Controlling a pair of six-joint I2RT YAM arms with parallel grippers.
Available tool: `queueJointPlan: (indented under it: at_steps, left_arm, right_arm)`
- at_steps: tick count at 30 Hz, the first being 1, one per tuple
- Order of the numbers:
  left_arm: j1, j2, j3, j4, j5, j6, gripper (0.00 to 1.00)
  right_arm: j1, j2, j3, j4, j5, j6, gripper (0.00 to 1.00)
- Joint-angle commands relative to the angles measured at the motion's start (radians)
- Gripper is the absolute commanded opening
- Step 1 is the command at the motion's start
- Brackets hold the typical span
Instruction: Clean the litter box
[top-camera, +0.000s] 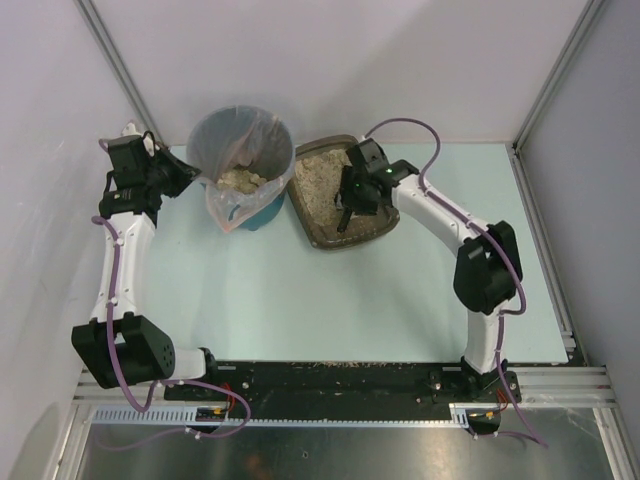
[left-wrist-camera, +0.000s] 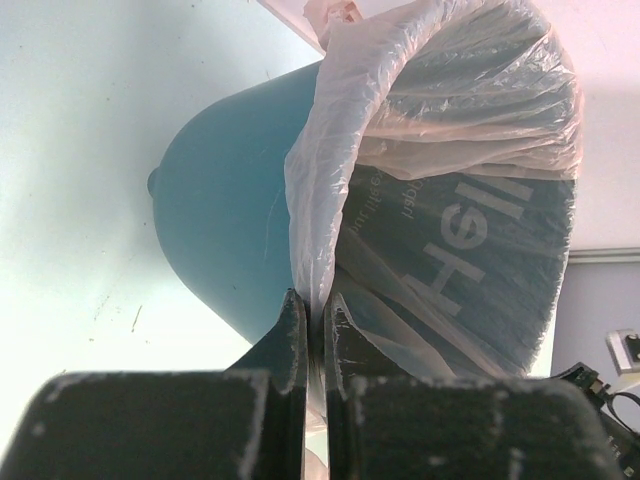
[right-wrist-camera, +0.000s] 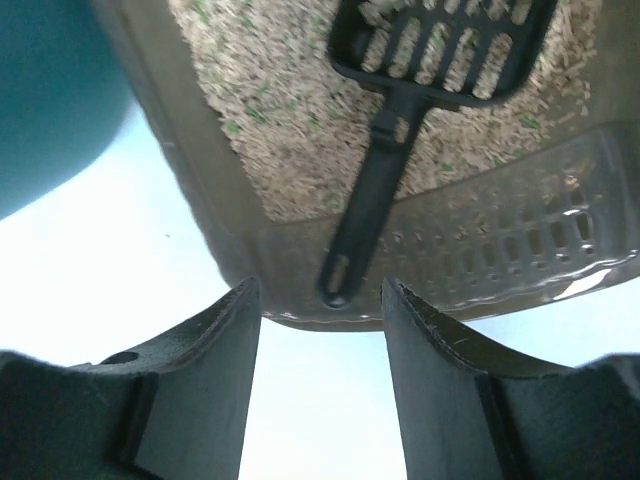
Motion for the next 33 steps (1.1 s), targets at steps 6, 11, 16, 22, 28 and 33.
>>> queueJointPlan:
  at_steps: [6,11,16,22,28,33]
  left_arm:
    - [-0.013,-0.038,-0.017,0.024,0.061,0.041,0.00]
    - [-0.013,-0.038,-0.012,0.024,0.053,0.045,0.00]
    - [-0.013,-0.044,-0.006,0.025,0.046,0.048,0.00]
    - [-0.011,-0.044,-0.005,0.025,0.058,0.044,0.00]
    - [-0.011,-0.048,-0.014,0.024,0.061,0.039,0.00]
    - [-0.011,-0.050,-0.012,0.025,0.059,0.041,0.00]
  right_arm:
    - [0.071,0.166,0.230,-0.098,0.263,0.096,0.55]
    - [0.055,0.239,0.316,-0.142,0.270,0.073,0.52]
    - [0.059,0.273,0.335,-0.188,0.321,0.062,0.53]
    - [0.052,0.308,0.339,-0.146,0.324,0.027,0.53]
    - [0.061,0.353,0.364,-0.135,0.342,-0.013,0.52]
    - [0.061,0.391,0.377,-0.152,0.373,-0.049,0.45]
